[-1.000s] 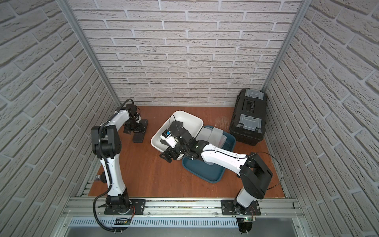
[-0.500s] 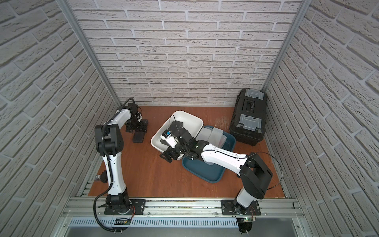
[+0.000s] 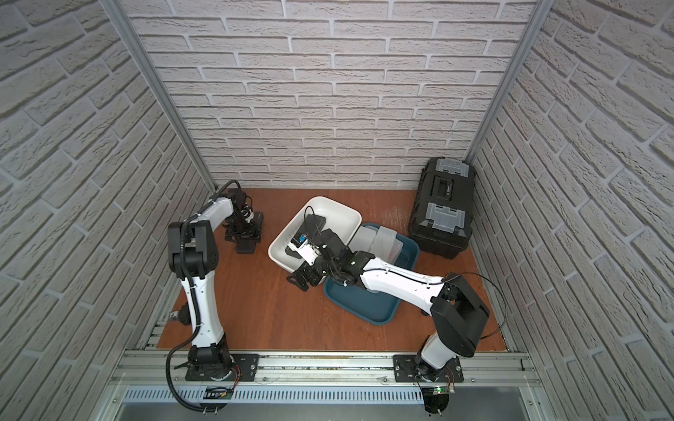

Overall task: Place the pencil cases by color into the storage box
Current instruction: Pick up the pencil case from the center of the board.

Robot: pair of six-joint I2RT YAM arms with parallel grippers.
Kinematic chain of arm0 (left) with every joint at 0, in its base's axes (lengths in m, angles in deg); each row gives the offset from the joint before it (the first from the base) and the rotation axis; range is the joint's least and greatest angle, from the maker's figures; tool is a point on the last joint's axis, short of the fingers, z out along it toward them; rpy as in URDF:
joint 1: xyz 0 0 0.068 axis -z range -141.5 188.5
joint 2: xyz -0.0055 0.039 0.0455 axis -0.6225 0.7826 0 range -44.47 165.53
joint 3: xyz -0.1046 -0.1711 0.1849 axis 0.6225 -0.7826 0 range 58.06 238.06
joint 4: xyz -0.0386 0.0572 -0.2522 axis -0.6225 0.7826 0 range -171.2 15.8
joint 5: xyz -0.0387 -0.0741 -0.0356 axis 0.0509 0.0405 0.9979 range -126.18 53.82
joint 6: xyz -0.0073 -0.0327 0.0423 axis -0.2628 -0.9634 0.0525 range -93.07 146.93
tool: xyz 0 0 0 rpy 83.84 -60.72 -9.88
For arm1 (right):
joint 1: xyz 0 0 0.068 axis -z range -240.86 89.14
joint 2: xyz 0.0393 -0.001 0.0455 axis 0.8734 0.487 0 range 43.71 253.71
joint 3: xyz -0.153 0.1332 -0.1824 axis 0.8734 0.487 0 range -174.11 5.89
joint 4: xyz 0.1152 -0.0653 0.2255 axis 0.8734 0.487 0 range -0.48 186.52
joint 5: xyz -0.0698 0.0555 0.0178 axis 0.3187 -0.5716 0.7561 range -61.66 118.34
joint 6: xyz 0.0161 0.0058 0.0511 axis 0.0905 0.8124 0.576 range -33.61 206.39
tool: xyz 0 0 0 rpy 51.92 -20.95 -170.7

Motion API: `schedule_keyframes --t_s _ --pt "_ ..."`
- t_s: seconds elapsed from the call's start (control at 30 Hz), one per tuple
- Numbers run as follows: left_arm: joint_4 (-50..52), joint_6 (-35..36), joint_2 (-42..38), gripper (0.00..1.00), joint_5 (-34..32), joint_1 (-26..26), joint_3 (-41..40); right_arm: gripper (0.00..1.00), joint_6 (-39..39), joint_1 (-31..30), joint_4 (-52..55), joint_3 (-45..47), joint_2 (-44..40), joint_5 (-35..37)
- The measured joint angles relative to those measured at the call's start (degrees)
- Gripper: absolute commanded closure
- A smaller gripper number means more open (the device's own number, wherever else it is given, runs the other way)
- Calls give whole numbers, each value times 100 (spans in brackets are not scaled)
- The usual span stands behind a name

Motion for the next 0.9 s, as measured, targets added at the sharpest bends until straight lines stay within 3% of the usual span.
schedule_keyframes --t_s 0.27,0.4,0.9 --pt "-15 -20 0 29 0 7 0 4 26 0 -4 232 -234 120" --pt "-24 -20 -9 45 -4 13 -2 4 109 0 -107 407 -308 284" --pt "-42 -118 -763 45 -127 236 -66 6 435 -46 -175 785 -323 1318"
